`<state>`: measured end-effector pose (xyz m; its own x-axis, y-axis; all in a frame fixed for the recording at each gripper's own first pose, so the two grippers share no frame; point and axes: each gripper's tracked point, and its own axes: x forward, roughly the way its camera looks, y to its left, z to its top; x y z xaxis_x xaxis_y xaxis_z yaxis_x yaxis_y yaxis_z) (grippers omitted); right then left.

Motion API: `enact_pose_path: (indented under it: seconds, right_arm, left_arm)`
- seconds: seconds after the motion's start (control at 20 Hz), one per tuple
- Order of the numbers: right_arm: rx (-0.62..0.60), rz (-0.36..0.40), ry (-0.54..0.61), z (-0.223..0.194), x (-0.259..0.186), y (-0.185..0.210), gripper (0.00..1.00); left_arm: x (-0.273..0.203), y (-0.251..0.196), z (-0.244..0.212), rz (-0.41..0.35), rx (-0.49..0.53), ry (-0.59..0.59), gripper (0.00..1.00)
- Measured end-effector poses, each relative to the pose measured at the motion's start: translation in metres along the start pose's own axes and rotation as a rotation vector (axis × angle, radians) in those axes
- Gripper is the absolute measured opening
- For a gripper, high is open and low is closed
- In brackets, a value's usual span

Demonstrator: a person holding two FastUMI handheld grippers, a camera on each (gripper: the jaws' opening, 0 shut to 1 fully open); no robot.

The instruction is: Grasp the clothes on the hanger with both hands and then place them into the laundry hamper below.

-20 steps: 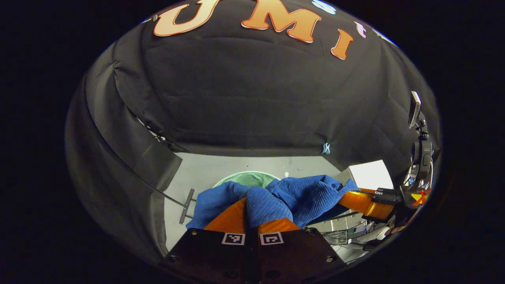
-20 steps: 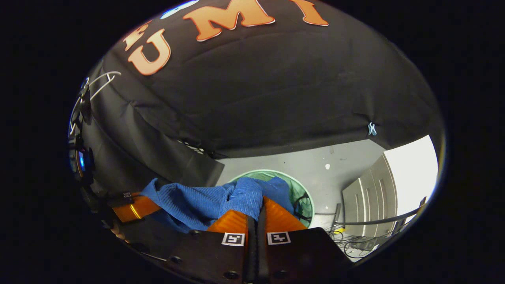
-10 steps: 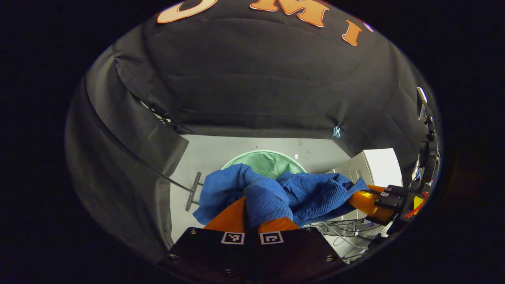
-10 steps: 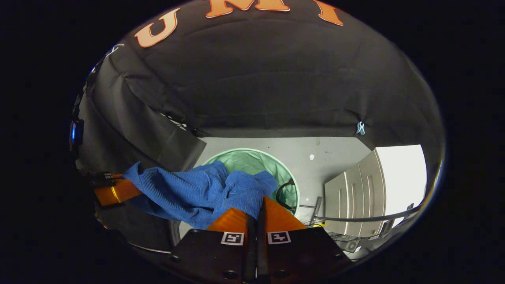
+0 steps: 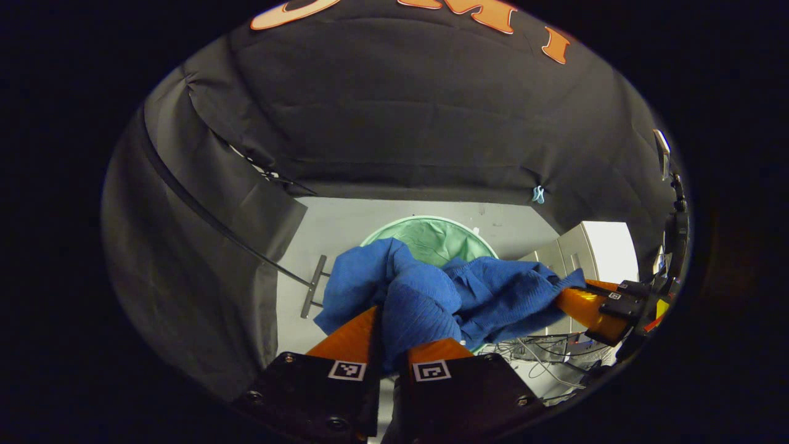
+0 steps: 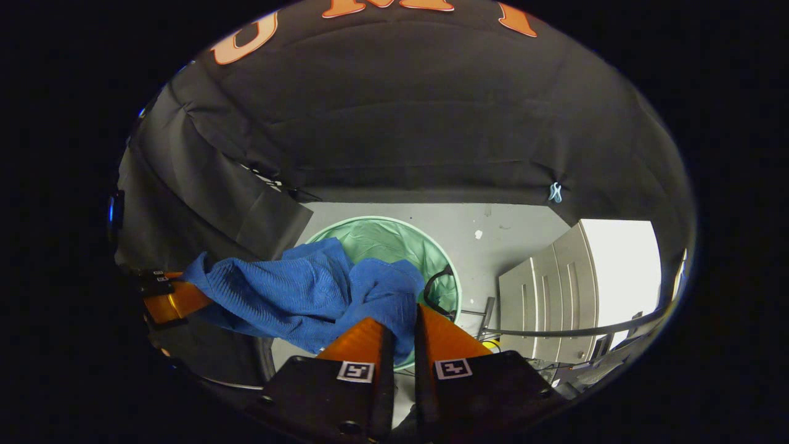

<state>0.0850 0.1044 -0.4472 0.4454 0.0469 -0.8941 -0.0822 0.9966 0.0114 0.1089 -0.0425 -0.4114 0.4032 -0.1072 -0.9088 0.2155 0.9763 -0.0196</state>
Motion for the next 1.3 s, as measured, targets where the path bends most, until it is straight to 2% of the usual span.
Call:
enact_pose_path:
  seconds: [0.05,0.1,0.15,0.2,0.25,0.3,0.4,0.45,0.5,0.55,0.6,0.65,0.7,0.75,0.85,0.95,1.1,1.15,1.2,1.25,1.3]
  right_arm:
    - [0.012,0.005,-0.02,0.004,-0.003,0.0,0.24]
    - [0.019,0.007,-0.036,0.009,-0.006,0.0,0.14]
    - [0.022,0.002,-0.047,0.013,-0.01,-0.003,0.23]
    - [0.025,0.013,-0.053,0.016,-0.013,-0.002,0.22]
    - [0.023,0.01,-0.062,0.018,-0.017,0.0,0.32]
    - [0.016,0.006,-0.074,0.021,-0.023,-0.002,0.28]
    - [0.003,0.003,-0.093,0.02,-0.027,-0.009,0.27]
    - [-0.001,0.003,-0.098,0.02,-0.031,-0.008,0.43]
    - [-0.006,-0.001,-0.105,0.019,-0.034,-0.011,0.54]
    - [-0.009,-0.002,-0.112,0.02,-0.04,-0.01,0.59]
    - [-0.01,-0.005,-0.118,0.021,-0.046,-0.01,0.59]
    - [-0.009,0.0,-0.124,0.019,-0.052,-0.007,0.48]
    - [-0.009,0.002,-0.131,0.021,-0.057,-0.006,0.6]
    - [-0.011,0.004,-0.14,0.024,-0.063,-0.006,0.66]
    - [-0.016,0.002,-0.163,0.026,-0.074,-0.006,0.73]
    - [-0.002,0.004,-0.191,0.033,-0.093,-0.001,0.93]
    - [0.016,0.006,-0.27,0.058,-0.126,-0.002,0.98]
    - [0.019,0.005,-0.299,0.068,-0.138,-0.003,0.91]
    - [0.019,0.003,-0.328,0.076,-0.151,-0.003,0.99]
    - [0.021,-0.001,-0.356,0.081,-0.161,-0.004,0.91]
    - [0.024,-0.005,-0.382,0.087,-0.172,-0.005,0.99]
  left_arm:
    - [-0.003,0.0,-0.001,-0.002,-0.014,0.0,0.2]
    - [-0.006,0.006,-0.002,0.0,-0.021,-0.007,0.29]
    - [-0.008,0.009,-0.001,0.005,-0.022,-0.013,0.37]
    - [-0.006,0.012,0.002,0.011,-0.021,-0.021,0.51]
    - [-0.009,0.013,0.002,0.012,-0.024,-0.027,0.65]
    - [-0.015,0.011,0.001,0.015,-0.029,-0.036,0.74]
    - [-0.021,0.012,0.004,0.022,-0.036,-0.049,0.8]
    - [-0.028,0.011,0.006,0.023,-0.039,-0.055,0.84]
    - [-0.033,0.011,0.008,0.024,-0.041,-0.064,0.85]
    - [-0.039,0.011,0.012,0.029,-0.04,-0.074,0.86]
    - [-0.044,0.01,0.014,0.02,-0.041,-0.092,0.86]
    - [-0.049,0.009,0.017,0.017,-0.04,-0.107,0.9]
    - [-0.054,0.008,0.02,0.015,-0.038,-0.121,0.92]
    - [-0.057,0.006,0.025,0.013,-0.038,-0.137,0.92]
    - [-0.07,0.004,0.032,0.009,-0.04,-0.162,0.92]
    - [-0.091,-0.001,0.035,-0.006,-0.054,-0.191,0.92]
    - [-0.122,-0.003,0.042,-0.018,-0.068,-0.251,0.96]
    - [-0.132,-0.003,0.046,-0.021,-0.067,-0.274,0.96]
    - [-0.144,-0.004,0.051,-0.022,-0.064,-0.297,0.97]
    - [-0.155,-0.006,0.057,-0.024,-0.062,-0.32,0.97]
    - [-0.164,-0.008,0.061,-0.026,-0.061,-0.342,0.97]
